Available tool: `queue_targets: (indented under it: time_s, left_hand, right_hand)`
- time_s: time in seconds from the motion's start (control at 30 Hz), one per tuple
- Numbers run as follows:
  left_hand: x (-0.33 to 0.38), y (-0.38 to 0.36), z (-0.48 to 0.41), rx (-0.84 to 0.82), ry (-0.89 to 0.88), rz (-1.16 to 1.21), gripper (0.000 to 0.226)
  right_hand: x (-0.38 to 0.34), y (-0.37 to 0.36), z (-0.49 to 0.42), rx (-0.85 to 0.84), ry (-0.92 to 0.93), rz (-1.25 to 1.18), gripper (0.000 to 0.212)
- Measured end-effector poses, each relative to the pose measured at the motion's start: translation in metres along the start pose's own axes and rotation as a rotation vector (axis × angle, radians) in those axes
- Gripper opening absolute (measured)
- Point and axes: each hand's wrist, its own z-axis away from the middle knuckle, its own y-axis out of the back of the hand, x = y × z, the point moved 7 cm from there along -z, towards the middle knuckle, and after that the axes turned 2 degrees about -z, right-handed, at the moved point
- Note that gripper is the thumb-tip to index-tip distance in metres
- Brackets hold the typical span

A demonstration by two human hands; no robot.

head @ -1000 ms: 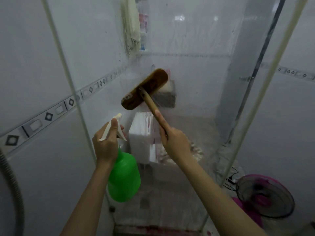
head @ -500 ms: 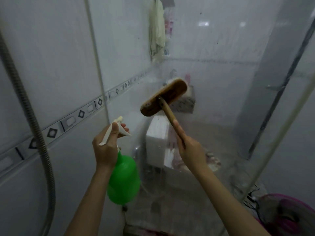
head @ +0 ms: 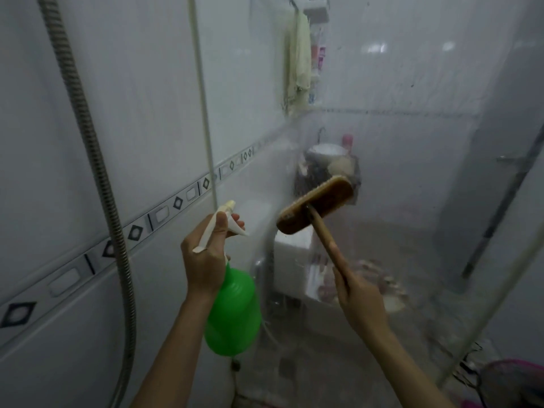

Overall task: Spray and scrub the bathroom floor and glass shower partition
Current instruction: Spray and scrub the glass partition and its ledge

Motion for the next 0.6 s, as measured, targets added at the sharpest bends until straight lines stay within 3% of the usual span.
queue_targets:
  time_s: [0.1, 0.23, 0.3, 0.43, 0.6]
  left_hand:
    - [-0.002, -0.003, 0.003, -0.027, 0.008, -0.014, 0.031]
    - [-0.004, -0.013, 0.008, -0.033, 0.023, -0.02, 0.035]
    - [-0.004, -0.018, 0.01, -0.039, 0.032, 0.001, 0.031]
    - [-0.003, -0.027, 0.019, -0.056, 0.07, 0.062, 0.025]
    - [0.004, -0.05, 0.033, -0.093, 0.085, 0.044, 0.029]
  right_hand:
    - [-0.015, 0.012, -0.025, 0.104, 0.062, -0.088, 0.055]
    - [-0.04, 0.043, -0.089, 0.271, 0.184, -0.116, 0.05]
    - [-0.011, 0.035, -0.062, 0.216, 0.163, -0.087, 0.051]
    - [0.053, 0.015, 0.044, 0.094, -0.065, -0.071, 0.056]
    - [0.002, 0.07, -0.046, 0.207, 0.046, -0.173, 0.056]
